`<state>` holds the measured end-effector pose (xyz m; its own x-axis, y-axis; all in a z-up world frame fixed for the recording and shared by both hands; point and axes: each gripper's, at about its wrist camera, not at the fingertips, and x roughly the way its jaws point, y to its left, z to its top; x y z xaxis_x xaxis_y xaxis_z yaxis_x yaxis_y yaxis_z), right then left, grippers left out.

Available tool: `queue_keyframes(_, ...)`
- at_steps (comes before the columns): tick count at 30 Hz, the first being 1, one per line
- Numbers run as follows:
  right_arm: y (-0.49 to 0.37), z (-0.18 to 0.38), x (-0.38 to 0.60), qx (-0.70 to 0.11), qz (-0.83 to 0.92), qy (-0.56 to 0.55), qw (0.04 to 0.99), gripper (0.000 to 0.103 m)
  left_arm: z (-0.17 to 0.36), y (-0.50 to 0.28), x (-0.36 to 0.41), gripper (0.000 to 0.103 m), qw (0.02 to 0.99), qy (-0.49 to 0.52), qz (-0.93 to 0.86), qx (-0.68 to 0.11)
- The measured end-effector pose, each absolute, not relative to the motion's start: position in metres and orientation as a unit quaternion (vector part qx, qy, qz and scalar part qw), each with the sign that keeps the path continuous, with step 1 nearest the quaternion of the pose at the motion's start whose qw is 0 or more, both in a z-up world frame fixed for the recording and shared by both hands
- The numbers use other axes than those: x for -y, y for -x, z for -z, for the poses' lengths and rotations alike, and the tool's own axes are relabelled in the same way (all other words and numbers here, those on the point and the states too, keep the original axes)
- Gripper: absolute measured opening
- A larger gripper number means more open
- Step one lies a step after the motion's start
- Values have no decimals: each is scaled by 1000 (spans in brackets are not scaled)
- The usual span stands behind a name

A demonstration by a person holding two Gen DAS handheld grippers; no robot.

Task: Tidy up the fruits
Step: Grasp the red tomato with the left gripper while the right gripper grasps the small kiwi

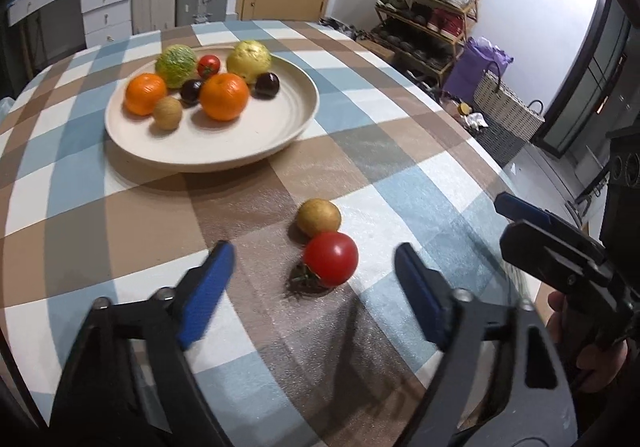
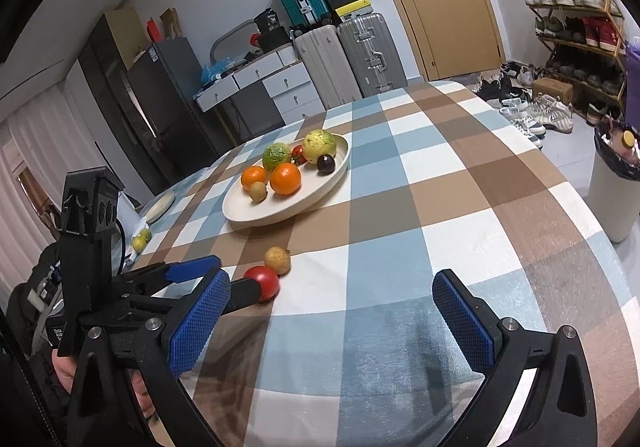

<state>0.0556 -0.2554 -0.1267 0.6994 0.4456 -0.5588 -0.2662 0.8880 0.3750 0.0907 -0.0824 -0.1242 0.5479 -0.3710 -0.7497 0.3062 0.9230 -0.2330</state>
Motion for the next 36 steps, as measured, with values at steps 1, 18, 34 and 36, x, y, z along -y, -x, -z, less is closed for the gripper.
queue_keyframes(1,-57,128,256,-336,-195,-135,911,103,126,-92,84,64,876,38,197,-438)
queue_keyframes(18,-61,131,255,-349,-192,-134,907,103,127,-90,76,26,862,65,239,-443)
queue_keyframes(34,-81,134,221,-394,-217,-108,886,103,107,-66,6,26,884,102,218,-401)
queue_keyframes(36,-86,135,212,-400,-222,-98,884,103,109,-65,-3,26,885,107,214,-400)
